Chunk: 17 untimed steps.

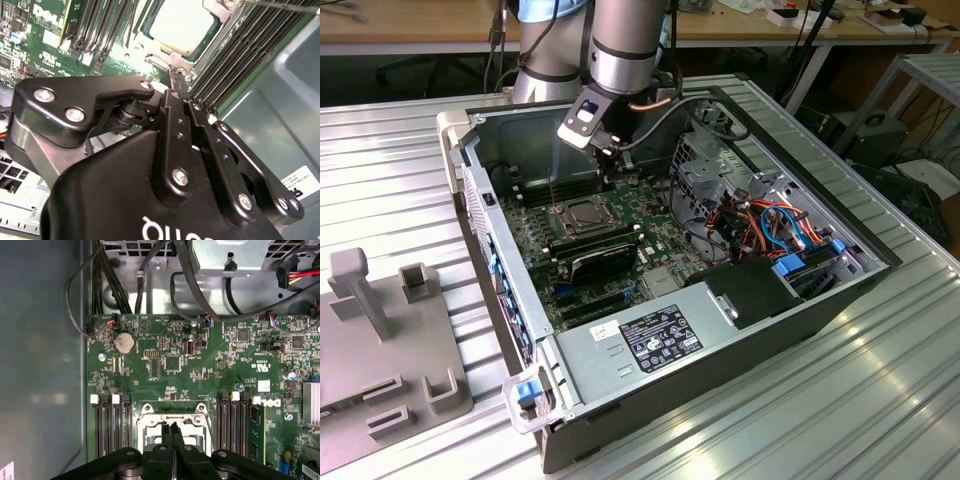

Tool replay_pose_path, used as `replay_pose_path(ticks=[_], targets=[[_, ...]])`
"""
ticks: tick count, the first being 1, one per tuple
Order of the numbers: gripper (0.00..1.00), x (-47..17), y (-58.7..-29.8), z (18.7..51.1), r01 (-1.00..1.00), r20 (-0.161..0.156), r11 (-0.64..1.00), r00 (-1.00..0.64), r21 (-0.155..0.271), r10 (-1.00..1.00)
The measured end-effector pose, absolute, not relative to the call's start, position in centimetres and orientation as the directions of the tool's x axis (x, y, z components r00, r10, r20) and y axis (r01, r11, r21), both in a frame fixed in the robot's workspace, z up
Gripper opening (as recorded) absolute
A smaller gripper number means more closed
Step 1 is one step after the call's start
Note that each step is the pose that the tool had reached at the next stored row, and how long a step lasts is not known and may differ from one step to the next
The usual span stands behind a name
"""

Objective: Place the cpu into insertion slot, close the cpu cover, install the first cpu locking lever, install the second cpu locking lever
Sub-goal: 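Close the cpu cover, then install the first cpu locking lever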

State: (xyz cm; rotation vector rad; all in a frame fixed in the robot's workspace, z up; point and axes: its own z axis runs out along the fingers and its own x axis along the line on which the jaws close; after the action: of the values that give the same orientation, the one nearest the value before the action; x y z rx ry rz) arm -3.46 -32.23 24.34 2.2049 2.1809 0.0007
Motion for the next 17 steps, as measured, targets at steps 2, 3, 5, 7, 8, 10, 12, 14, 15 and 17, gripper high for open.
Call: replay_pose_path(ticks=[2,3,5,7,8,10,12,14,15,17], targets=[[0.11,-4.3,-32.2,24.3,1.000,-0.028,-0.011,0.011,0.029,1.000],[0.11,-4.8,-32.2,24.3,1.000,-0.028,-0.011,0.011,0.029,1.000],[0.11,-5.4,-32.2,24.3,1.000,-0.028,-0.010,0.011,0.029,1.000],[0.11,-5.9,-32.2,24.2,1.000,-0.028,-0.011,0.011,0.029,1.000],[0.11,-5.9,-32.2,24.2,1.000,-0.028,-0.011,0.011,0.029,1.000],[0.11,-5.9,-32.2,24.2,1.000,-0.028,-0.010,0.011,0.029,1.000],[0.11,-5.9,-32.2,24.1,1.000,-0.028,-0.011,0.011,0.029,1.000],[0.11,-5.9,-32.2,24.1,1.000,-0.028,-0.011,0.011,0.029,1.000],[0.11,-5.9,-32.2,24.1,1.000,-0.028,-0.011,0.011,0.029,1.000],[0.11,-5.9,-32.2,24.1,1.000,-0.028,-0.011,0.011,0.029,1.000]])
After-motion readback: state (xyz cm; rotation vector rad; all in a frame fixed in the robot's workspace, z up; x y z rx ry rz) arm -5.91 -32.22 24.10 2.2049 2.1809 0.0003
